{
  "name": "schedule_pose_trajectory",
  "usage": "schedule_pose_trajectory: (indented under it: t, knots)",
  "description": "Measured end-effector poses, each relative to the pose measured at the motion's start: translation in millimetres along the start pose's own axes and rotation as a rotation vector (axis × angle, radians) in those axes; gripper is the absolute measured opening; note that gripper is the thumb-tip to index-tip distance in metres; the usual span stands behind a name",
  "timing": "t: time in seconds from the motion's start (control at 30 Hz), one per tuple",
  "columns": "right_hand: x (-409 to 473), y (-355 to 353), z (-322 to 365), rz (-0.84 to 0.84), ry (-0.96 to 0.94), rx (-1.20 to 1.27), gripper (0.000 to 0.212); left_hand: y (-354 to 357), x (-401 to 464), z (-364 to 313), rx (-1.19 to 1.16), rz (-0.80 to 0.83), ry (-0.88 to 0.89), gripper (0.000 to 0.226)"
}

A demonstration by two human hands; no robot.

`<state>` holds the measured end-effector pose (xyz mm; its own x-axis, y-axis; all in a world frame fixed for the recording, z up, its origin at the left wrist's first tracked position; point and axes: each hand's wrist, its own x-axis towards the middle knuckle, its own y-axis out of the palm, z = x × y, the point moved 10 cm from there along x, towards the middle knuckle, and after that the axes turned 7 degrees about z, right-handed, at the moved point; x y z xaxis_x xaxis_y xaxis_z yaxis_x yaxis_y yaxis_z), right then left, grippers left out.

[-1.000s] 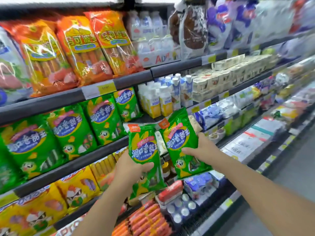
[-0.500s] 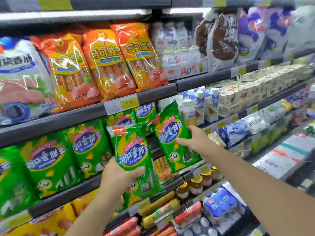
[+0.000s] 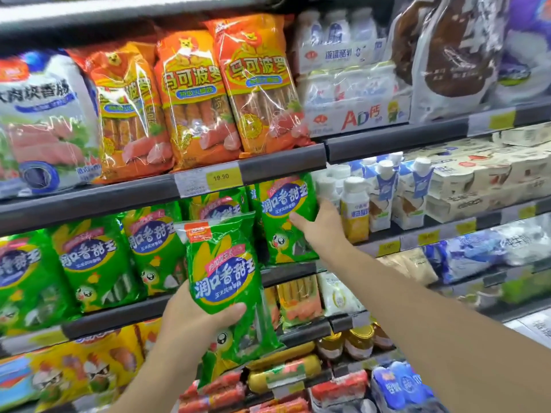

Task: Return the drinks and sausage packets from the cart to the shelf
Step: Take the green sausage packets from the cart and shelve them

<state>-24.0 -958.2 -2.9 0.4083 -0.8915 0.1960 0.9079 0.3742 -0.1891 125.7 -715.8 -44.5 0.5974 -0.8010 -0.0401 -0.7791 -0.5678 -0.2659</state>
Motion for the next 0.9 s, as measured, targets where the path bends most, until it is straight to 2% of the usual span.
schedule_pose_trajectory:
  t: [0.13, 0.37, 0.47, 0.67, 0.9]
  knots:
    - [15.4, 15.9, -6.6, 0.022, 0.014, 0.11, 0.035, 8.9, -16.0, 1.9, -0.02, -0.052, -0.033, 0.055]
    - [32.4, 29.3, -24.6, 0.1, 0.063, 0.094, 0.045, 13.6, -31.2, 7.9, 0.021, -0.114, -0.076, 0.057]
    - [36.5, 33.9, -20.7, 0.121, 0.026, -0.003, 0.056, 11.5, -30.1, 6.1, 0.035, -0.123, -0.075, 0.058]
    - [32.6, 40.9, -0.1, 0.124, -0.126, -0.3, 0.095, 12.9, -21.6, 2.1, 0.021, -0.087, -0.068, 0.058]
    - [7.1, 64.0, -12.4, 0.194, -0.236, -0.601, 0.112, 14.2, -9.3, 3.6, 0.003, -0.027, -0.05, 0.061]
